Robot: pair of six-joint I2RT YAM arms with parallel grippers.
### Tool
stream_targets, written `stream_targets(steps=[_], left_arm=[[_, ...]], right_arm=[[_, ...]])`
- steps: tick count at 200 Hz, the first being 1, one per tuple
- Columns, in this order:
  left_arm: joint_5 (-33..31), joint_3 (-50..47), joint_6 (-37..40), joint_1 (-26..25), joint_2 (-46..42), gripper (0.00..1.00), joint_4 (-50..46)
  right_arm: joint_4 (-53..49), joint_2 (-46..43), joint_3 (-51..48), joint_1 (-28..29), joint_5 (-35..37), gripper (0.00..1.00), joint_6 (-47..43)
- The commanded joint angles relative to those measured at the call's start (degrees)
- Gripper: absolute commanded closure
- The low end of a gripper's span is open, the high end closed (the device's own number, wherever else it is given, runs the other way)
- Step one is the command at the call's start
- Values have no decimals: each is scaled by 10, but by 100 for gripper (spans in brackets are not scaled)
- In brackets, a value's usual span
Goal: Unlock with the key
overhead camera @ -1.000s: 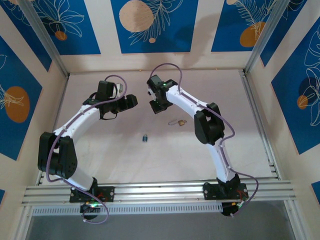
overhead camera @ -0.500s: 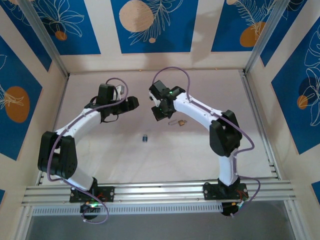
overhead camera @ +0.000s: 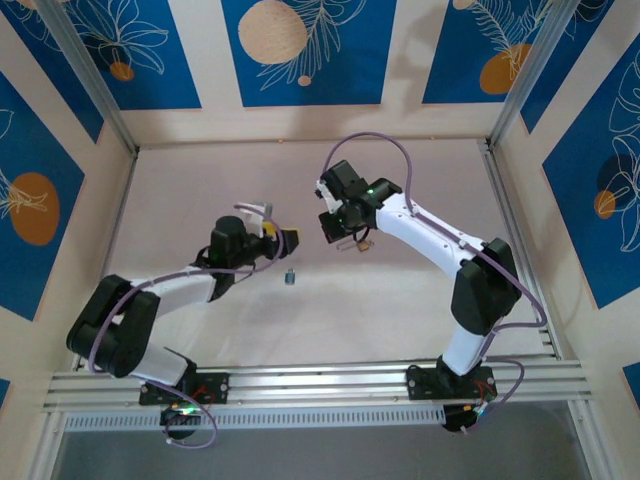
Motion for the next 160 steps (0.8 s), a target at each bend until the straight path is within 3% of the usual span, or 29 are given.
stream_targets(steps=[1, 48, 82, 160], left_arm=[[3, -9, 102, -31, 19, 21, 139], [63, -20, 188, -78, 77, 21, 248], [110, -5, 194, -79, 125, 26, 280], [150, 27, 182, -83, 169, 35, 309]], right_arm=[[13, -31, -14, -9, -35, 100, -8], [19, -54, -33, -18, -68, 100, -5], [14, -68, -41, -22, -94, 100, -3], [22, -90, -58, -24, -146, 100, 2]])
